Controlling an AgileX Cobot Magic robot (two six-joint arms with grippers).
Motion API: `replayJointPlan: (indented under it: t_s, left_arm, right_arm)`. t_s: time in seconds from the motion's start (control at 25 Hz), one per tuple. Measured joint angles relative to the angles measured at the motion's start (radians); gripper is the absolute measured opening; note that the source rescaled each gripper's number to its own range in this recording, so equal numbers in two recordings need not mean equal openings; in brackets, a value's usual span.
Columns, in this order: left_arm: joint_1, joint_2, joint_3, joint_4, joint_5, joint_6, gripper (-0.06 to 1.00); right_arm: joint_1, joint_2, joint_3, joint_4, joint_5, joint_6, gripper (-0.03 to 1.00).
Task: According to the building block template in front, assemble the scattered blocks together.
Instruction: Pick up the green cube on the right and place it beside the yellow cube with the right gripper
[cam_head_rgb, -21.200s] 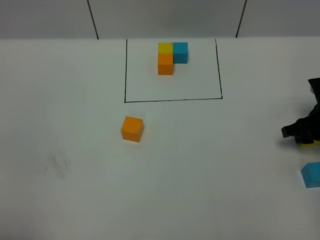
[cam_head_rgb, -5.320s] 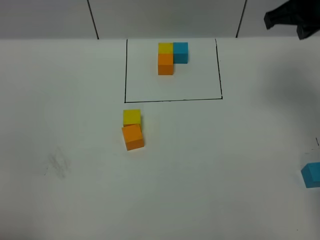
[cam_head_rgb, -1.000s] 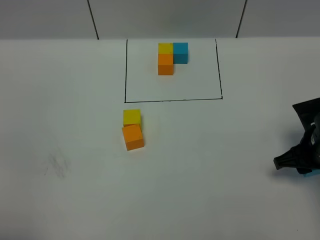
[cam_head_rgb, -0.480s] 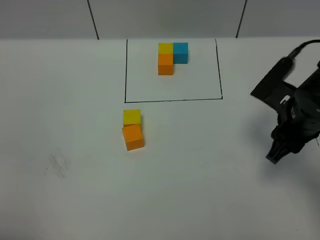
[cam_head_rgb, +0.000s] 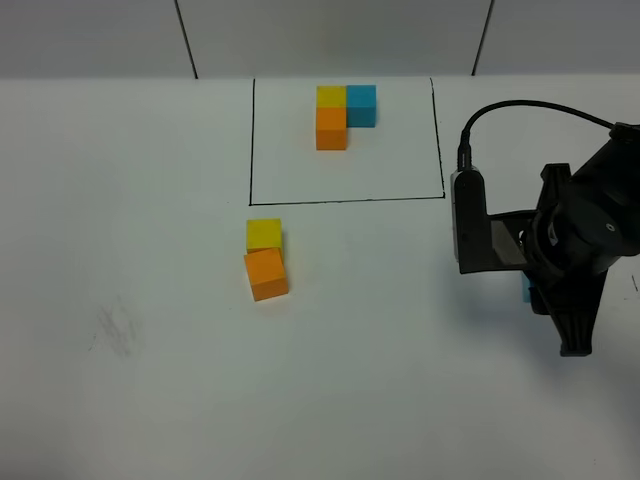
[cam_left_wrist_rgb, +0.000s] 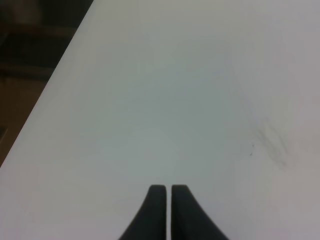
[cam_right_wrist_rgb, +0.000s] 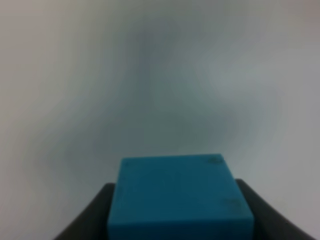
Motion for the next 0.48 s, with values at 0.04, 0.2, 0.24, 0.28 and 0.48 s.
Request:
replayJointPlan:
  t_s: [0.04,0.2,0.24,0.28,0.48]
  left_arm:
    - [0.0,0.0,0.0,0.0,0.0,0.0,0.0]
    - [0.0,0.0,0.0,0.0,0.0,0.0,0.0]
    - [0.0,0.0,0.0,0.0,0.0,0.0,0.0]
    - [0.0,0.0,0.0,0.0,0.0,0.0,0.0]
    - [0.0,0.0,0.0,0.0,-0.001,0.0,0.0]
  right_arm:
    - [0.0,0.0,-0.001,0.001,-0.003,-0.003,0.47]
    - [0.0,0.0,-0.026,0.012,0.008,-0.006,0.47]
    - [0.0,0.0,-0.045,0.016,0.012,-0.007,0.47]
    - [0.0,0.001,-0.069,0.019,0.019,-0.01,0.47]
    - [0.0,0.032,-0.209,0.074,0.088,-0.072,0.47]
